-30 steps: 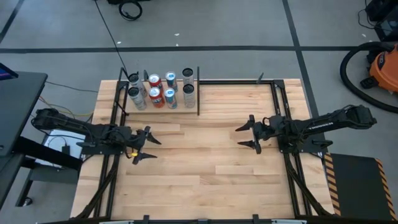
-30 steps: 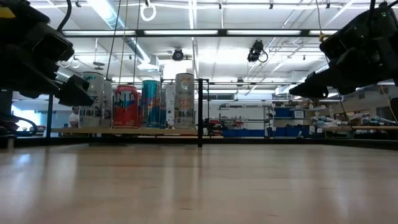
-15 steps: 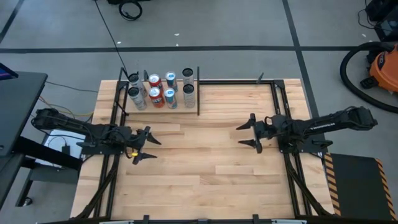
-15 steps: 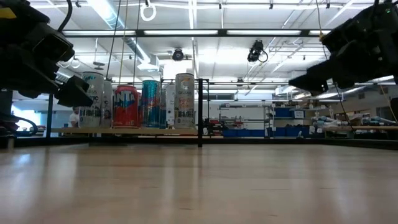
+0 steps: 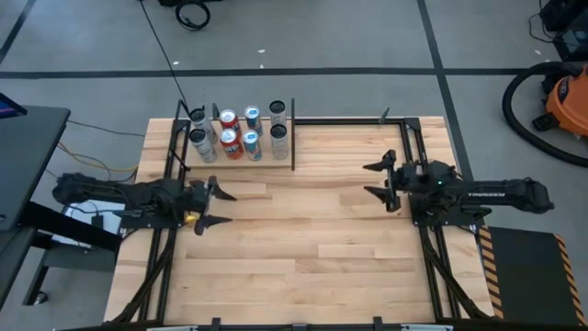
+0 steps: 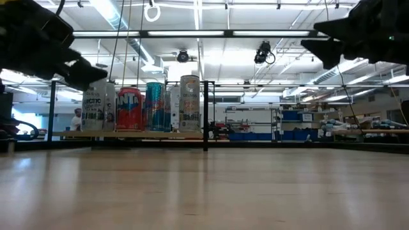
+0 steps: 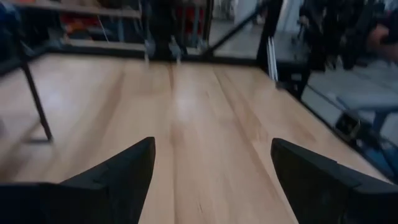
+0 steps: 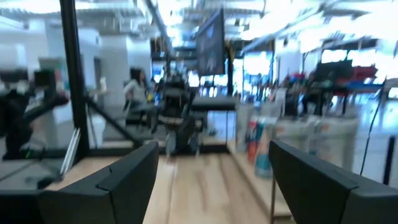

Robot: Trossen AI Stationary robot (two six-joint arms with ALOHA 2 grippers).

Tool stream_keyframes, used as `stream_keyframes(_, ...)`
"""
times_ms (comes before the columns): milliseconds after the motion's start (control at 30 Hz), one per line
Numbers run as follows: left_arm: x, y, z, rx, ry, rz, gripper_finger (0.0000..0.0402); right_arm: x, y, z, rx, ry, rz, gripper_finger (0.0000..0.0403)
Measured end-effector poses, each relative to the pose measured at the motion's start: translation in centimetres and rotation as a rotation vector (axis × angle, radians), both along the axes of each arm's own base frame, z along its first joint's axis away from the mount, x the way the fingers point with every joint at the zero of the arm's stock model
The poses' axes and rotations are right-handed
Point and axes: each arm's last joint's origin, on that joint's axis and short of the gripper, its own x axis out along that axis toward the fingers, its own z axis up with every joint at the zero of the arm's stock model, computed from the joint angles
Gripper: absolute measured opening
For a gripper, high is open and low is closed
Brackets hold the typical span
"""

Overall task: Place canned beverage on shelf
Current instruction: Return to Home Position

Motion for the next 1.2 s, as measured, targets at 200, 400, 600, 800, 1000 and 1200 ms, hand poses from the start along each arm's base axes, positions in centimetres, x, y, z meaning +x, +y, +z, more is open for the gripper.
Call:
stream_keyframes(200,-0.7,0.6,1.1,-0.008,-0.128,0.050,0.0321,-1.2,-0.2,1.1,-0.024,-0.120,-0.041,0.0313)
stream_keyframes(400,-1.2,1.1,1.8,-0.009,-0.211,0.094,0.0321,-1.8,-0.1,1.7,-0.038,-0.187,-0.047,0.0313)
stream_keyframes(600,-1.7,1.3,2.4,-0.008,-0.278,0.119,0.0321,-2.7,0.0,2.3,-0.054,-0.265,-0.047,0.0313)
stream_keyframes(800,-1.7,1.3,2.4,-0.009,-0.281,0.115,0.0321,-3.5,0.2,2.8,-0.069,-0.339,-0.047,0.0313)
stream_keyframes(1000,-1.7,1.3,2.4,-0.009,-0.283,0.115,0.0321,-3.6,0.3,3.0,-0.076,-0.371,-0.047,0.0313)
stream_keyframes(1200,-1.7,1.3,2.4,-0.008,-0.283,0.116,0.0321,-3.6,0.3,3.0,-0.075,-0.369,-0.047,0.0313)
